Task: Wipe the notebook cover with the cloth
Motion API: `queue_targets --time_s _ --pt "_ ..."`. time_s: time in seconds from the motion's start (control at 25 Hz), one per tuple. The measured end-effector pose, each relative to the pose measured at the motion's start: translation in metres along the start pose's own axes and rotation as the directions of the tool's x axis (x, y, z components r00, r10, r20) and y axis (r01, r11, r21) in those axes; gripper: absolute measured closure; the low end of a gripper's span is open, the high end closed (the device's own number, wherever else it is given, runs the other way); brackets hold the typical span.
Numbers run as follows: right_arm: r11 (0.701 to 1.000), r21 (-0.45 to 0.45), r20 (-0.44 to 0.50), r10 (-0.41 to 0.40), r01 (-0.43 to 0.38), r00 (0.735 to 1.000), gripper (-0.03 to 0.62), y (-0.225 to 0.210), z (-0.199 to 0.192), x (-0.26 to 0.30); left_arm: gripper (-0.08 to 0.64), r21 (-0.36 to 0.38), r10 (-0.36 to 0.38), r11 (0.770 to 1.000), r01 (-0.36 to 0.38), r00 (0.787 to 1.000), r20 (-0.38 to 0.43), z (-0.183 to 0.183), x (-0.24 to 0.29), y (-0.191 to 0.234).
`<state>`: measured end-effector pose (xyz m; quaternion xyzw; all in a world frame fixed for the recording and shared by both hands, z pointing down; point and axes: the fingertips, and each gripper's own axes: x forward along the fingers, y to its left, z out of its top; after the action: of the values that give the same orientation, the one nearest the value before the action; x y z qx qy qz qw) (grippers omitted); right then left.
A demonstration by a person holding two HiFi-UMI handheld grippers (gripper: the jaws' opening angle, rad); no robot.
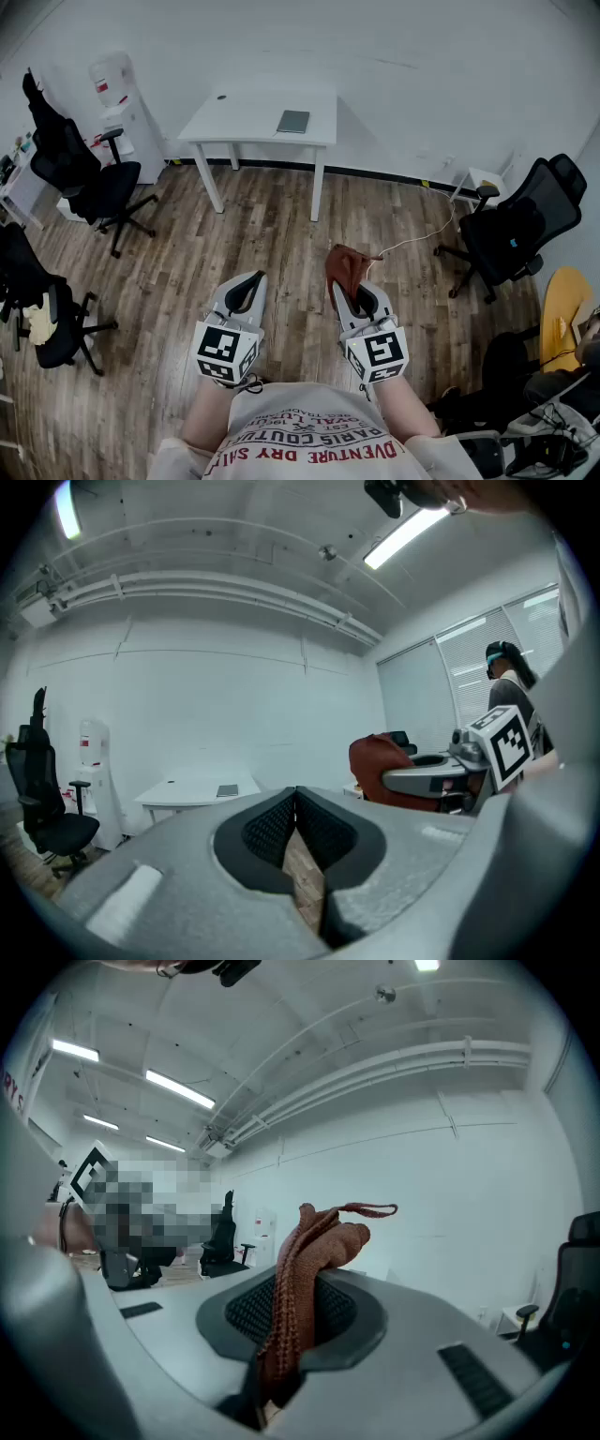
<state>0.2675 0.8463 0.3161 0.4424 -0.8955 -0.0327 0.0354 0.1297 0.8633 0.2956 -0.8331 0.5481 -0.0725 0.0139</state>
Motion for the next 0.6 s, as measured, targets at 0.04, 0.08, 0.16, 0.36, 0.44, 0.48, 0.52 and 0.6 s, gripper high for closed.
queue_targets --time_s 0.04,0.08,0.16,0.36,0.44,0.48,0.52,0.6 --pt "1.000 0.004 0.001 -0.004 0.004 1.000 0.522 -0.001 0.000 0.001 0.549 0.010 0.002 1.000 -0.002 1.000 0.000 0.000 0.000 0.001" --pt "1.000 0.008 0.003 -0.008 0.008 1.000 0.522 -0.002 0.001 0.001 0.549 0.019 0.002 1.000 -0.002 1.000 0.000 0.001 0.001 0.001" --pt "1.000 0.011 0.006 -0.009 0.009 1.000 0.522 -0.003 0.001 0.002 0.549 0.033 -0.008 0.999 0.007 1.000 0.004 0.001 0.002 0.000" --pt "0.999 -0.031 0.015 0.027 -0.027 1.000 0.522 0.005 0.003 0.007 0.549 0.037 -0.025 0.999 0.025 1.000 0.004 0.001 0.006 0.003" --pt "0.997 -0.056 0.010 0.045 -0.045 0.999 0.522 0.009 0.003 0.009 0.549 0.030 -0.026 0.999 0.026 1.000 0.002 0.000 0.007 0.005" --pt "0.997 -0.063 0.010 0.052 -0.051 0.999 0.522 0.010 0.003 0.012 0.549 0.025 -0.027 0.999 0.027 1.000 0.003 -0.001 0.009 0.006" --pt "0.997 -0.062 0.013 0.056 -0.055 0.998 0.522 0.010 0.002 0.014 0.549 0.021 -0.030 0.999 0.030 1.000 0.003 -0.003 0.011 0.007" --pt "0.998 -0.034 0.013 0.054 -0.054 0.998 0.520 0.009 -0.002 0.020 0.549 0.013 -0.038 0.999 0.038 0.999 -0.008 -0.009 0.014 0.009"
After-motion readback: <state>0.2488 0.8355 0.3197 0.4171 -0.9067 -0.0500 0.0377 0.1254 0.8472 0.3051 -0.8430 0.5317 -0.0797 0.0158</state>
